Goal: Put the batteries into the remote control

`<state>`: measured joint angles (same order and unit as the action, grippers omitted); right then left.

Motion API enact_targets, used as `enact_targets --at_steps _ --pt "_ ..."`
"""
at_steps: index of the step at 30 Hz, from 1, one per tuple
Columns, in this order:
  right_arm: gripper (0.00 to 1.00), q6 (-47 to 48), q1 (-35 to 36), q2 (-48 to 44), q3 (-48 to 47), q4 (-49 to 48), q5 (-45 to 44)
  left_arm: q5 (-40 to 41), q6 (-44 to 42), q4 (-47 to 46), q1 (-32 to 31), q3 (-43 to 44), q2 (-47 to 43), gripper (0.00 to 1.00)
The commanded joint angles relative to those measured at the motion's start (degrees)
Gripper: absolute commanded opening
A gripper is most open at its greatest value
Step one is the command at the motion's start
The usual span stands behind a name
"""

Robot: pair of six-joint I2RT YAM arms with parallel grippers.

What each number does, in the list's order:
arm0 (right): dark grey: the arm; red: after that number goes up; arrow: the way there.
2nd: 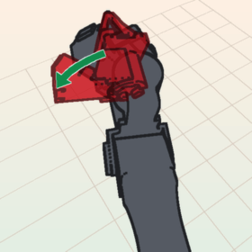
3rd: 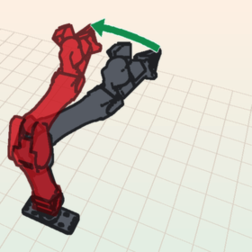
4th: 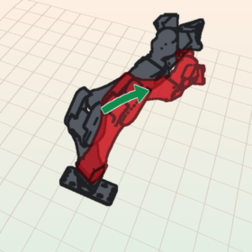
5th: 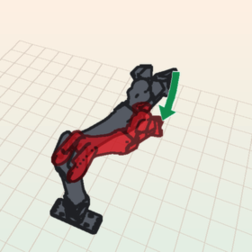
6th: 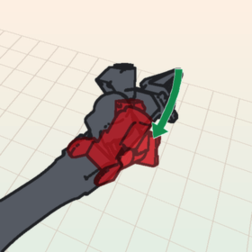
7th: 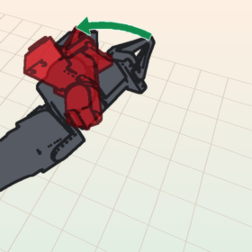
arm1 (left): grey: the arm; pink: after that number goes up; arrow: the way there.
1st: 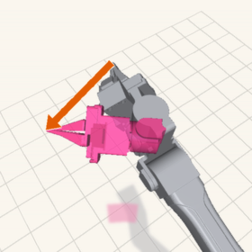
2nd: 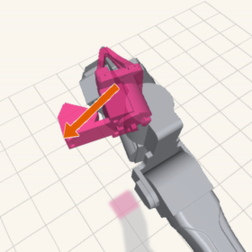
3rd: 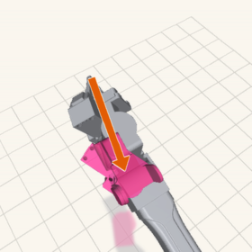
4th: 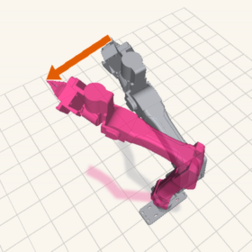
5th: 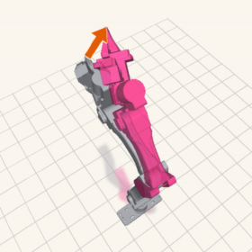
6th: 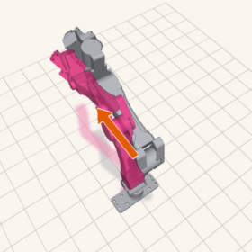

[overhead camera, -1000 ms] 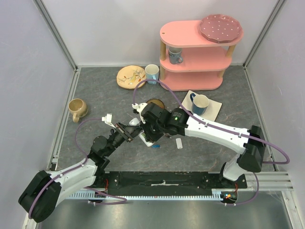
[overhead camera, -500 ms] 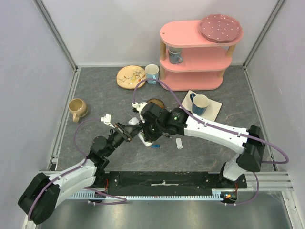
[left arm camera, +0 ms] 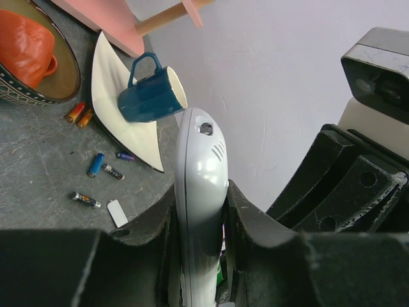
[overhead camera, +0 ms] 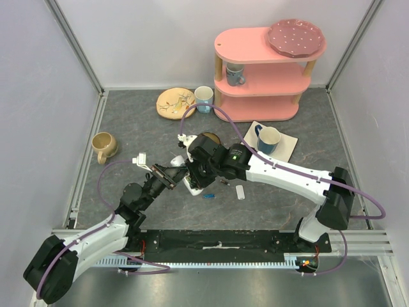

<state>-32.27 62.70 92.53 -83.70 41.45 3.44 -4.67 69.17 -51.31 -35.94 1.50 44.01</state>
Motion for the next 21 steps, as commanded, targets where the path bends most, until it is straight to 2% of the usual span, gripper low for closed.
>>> enact_targets --at_steps 1,21 --pt "0.11 -1.92 -0.38 2.21 -0.59 -14.82 -0.10 -6.15 2.64 -5.47 -1.67 -5.28 -2.26 0.02" --pt "0.20 -1.22 -0.82 3.62 -1.64 -14.56 1.83 -5.09 2.72 -3.01 -1.67 -5.10 -3.22 0.02"
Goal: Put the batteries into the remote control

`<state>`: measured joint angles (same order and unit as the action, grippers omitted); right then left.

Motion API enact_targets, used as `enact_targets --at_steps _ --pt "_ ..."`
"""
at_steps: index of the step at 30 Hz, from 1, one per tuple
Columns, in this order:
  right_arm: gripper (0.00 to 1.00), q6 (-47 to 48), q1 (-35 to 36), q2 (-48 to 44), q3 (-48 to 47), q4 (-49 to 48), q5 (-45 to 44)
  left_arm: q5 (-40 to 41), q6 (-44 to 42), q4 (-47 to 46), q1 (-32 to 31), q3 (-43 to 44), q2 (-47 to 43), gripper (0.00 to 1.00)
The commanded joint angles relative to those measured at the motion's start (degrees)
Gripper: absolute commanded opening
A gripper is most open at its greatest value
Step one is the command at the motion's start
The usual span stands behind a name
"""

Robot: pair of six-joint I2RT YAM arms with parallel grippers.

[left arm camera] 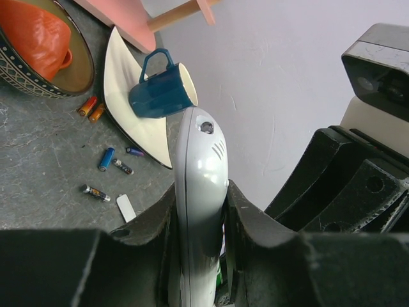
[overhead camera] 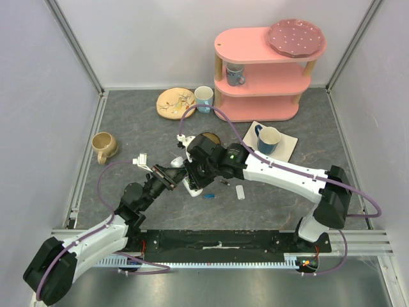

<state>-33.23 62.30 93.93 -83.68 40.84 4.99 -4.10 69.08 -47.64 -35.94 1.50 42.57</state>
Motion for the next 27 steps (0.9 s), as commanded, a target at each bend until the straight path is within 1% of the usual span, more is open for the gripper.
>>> enact_targets --at_steps 1,9,21,27 --pt "0.21 -0.08 -0.52 2.22 -1.66 -13.68 0.45 -5.31 2.99 -6.33 -1.67 -5.10 -1.96 0.02" --pt "0.25 3.43 -0.52 4.07 -3.77 -6.92 -0.07 -3.46 6.15 -0.97 -1.67 -3.96 -3.45 0.02" --pt "0.28 4.23 -0.43 4.07 -4.47 -5.24 -1.13 -2.58 6.33 -0.44 -1.67 -3.96 -3.19 0.02" --pt "0.31 4.58 -0.60 4.42 -5.44 -3.75 -1.13 -2.32 6.24 -0.88 -1.67 -4.66 -3.63 0.02"
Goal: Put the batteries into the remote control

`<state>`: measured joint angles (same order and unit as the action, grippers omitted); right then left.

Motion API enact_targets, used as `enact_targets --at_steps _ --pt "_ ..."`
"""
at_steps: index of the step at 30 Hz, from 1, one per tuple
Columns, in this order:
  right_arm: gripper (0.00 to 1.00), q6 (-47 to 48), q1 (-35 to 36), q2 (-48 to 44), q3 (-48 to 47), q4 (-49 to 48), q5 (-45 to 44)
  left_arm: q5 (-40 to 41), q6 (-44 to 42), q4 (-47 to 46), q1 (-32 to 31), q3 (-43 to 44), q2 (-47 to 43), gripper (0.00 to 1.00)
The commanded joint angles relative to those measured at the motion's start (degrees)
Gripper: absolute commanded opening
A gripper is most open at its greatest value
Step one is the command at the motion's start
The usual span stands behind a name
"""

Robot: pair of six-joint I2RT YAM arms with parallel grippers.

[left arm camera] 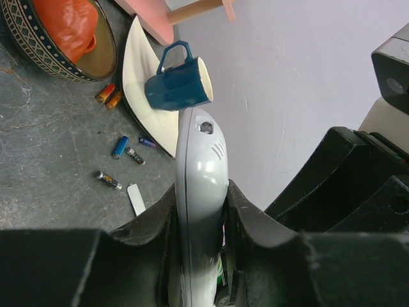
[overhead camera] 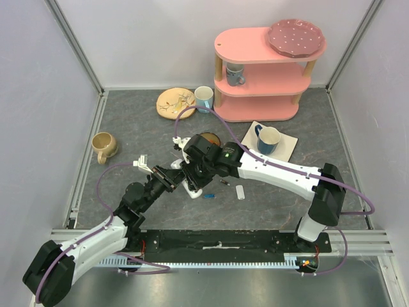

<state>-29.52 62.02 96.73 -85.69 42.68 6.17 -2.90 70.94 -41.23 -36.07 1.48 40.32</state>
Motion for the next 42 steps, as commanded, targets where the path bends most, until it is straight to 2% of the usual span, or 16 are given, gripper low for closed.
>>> enact_targets --at_steps 1,11,18,26,42 --pt "0.31 1.04 -0.32 1.62 -3.43 -5.50 -2.31 -3.52 4.39 -7.28 -1.54 -4.73 -1.47 0.02" --pt "0.36 1.74 -0.32 1.53 -3.34 -4.00 -2.39 -3.17 4.12 -7.02 -1.54 -5.17 -2.17 0.02" --pt "0.43 2.36 -0.32 1.18 -3.17 -3.39 -2.48 -2.99 3.68 -5.79 -1.54 -5.17 -3.14 0.02" --pt "0.43 2.62 -0.32 0.74 -3.52 -2.60 -3.45 -2.82 3.59 -5.53 -1.54 -5.34 -3.31 0.02" --pt "0.51 3.41 -0.76 -3.65 -4.57 1.27 -5.82 -2.20 2.80 -4.82 -1.54 -5.69 -3.31 0.02"
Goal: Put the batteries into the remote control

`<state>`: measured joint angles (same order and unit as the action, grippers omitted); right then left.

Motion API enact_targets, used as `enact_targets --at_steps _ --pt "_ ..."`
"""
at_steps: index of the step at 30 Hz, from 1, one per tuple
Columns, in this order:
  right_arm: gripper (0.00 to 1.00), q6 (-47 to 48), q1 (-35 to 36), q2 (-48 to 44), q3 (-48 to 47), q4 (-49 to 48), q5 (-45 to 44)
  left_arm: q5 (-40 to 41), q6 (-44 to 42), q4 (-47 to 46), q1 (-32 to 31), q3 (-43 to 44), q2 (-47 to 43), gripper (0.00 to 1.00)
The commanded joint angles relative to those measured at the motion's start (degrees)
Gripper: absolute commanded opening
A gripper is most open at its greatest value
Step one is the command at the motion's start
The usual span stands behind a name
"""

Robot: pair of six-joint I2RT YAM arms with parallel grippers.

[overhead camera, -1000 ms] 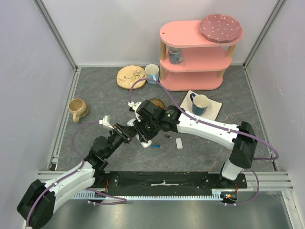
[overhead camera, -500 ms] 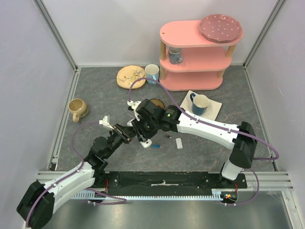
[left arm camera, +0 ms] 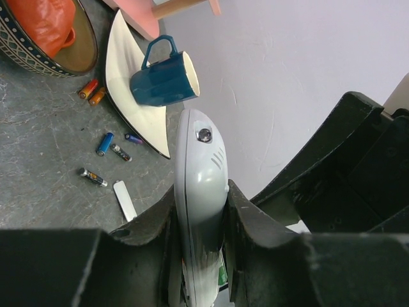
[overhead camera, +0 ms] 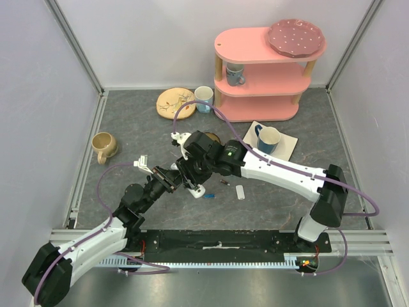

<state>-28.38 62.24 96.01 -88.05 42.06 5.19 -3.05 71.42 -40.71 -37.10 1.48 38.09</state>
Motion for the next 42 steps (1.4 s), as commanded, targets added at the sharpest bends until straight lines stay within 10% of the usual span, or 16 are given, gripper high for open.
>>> enact_targets --at_steps 1,15,24,28,42 --pt "0.52 2.36 -0.89 -3.10 -2.13 2.06 -4.84 -1.96 2.32 -5.00 -0.52 -5.52 -1.08 0.02" --pt "0.54 2.19 -0.89 -10.92 -2.22 3.03 -8.26 -1.70 1.71 -3.32 -0.60 -5.43 -2.05 0.02" --pt "0.58 -2.54 -1.15 -25.94 19.81 -19.08 -15.38 -3.28 1.97 -5.07 -0.43 -5.78 -1.17 0.02" --pt "0.81 -6.07 -6.15 -31.57 30.29 -29.48 -0.86 -7.22 3.37 -11.92 -0.43 -6.48 1.72 0.02" --pt "0.86 -14.07 -9.68 -37.03 44.80 -44.08 13.70 -17.16 8.03 -28.89 -0.34 -1.65 18.23 0.02"
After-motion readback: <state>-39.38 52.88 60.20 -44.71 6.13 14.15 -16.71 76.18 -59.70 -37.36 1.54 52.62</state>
